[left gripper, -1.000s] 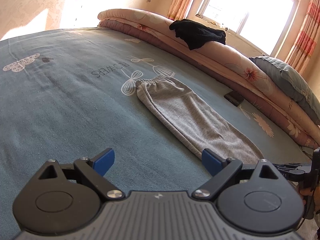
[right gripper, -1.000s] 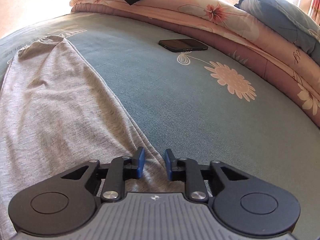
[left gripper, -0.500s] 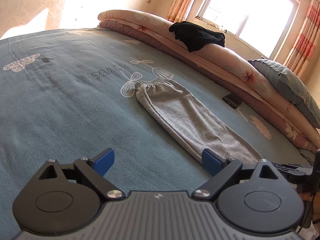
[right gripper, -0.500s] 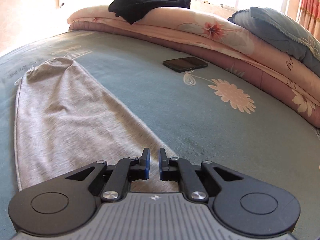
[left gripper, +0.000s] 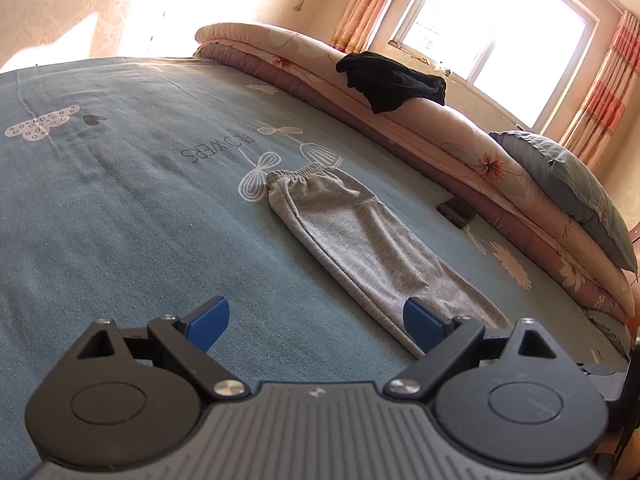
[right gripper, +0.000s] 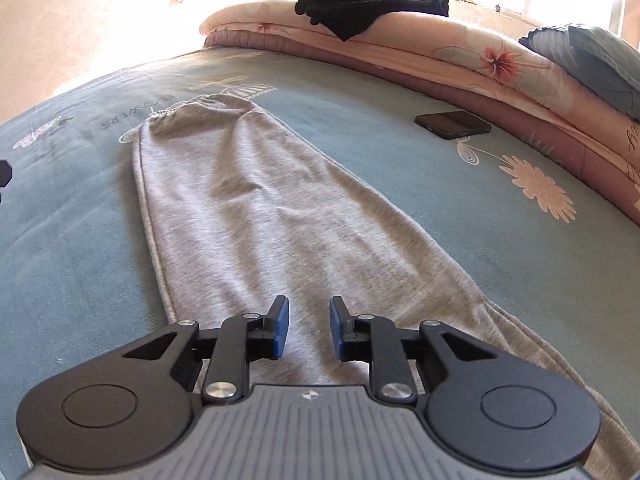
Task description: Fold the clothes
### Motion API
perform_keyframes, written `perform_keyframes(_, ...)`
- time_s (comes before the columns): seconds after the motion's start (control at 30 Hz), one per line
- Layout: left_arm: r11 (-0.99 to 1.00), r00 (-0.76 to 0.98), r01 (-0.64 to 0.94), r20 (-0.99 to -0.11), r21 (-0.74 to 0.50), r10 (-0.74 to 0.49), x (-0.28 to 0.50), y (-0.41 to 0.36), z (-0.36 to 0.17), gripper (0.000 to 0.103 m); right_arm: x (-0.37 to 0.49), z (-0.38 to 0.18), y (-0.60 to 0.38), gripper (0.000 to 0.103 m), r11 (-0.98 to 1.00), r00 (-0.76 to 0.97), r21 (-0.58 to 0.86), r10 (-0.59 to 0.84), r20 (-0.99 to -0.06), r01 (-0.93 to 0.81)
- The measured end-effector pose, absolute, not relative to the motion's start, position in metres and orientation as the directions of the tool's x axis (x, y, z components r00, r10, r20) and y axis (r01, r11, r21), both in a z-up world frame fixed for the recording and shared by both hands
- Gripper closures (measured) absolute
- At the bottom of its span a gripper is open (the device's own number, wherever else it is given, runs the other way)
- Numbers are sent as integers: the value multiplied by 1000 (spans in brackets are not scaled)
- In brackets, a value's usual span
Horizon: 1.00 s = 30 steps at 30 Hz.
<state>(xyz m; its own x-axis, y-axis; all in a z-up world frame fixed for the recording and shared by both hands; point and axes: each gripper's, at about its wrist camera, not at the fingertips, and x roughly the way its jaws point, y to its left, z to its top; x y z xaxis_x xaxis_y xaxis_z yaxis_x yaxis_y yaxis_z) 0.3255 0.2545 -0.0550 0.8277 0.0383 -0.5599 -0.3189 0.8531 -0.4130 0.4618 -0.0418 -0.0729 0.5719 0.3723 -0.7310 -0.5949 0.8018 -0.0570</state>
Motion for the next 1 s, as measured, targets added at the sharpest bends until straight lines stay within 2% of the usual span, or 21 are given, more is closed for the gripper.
perform_keyframes(0.1,848,826,-322,-563,-421,34,325,256,-56,9,437,-81,-30,79,762,493,-1,418,-763,-648)
perform_keyframes(0.23,848,832,-316,-554,-425,32,324,256,-54,9,417,-65,-27,79,702,466,6,479,-744,-712)
perform_keyframes(0.33,848,835,-311,-549,-429,28,323,256,-53,9,425,-58,-35,69,802,602,-65,389,-697,-594)
perform_keyframes(0.43,845,832,-314,-553,-432,26,324,257,-54,9,442,-76,-44,69,893,634,-127,200,-747,-431)
perform_keyframes(0.5,845,830,-316,-557,-432,26,325,257,-55,9,438,-86,-52,69,913,597,-51,222,-771,-404)
perform_keyframes(0.67,854,828,-311,-560,-418,27,326,252,-55,9,413,-70,-67,70,858,496,112,392,-775,-502)
perform_keyframes(0.77,857,828,-306,-560,-414,25,327,250,-55,9,409,-61,-94,62,913,601,11,277,-750,-408)
perform_keyframes(0.87,863,827,-299,-562,-407,21,328,248,-55,9,416,-73,-131,61,962,607,6,178,-774,-275)
perform_keyframes(1.0,873,822,-289,-569,-393,16,330,243,-55,9,399,-88,-151,59,971,591,24,163,-790,-236)
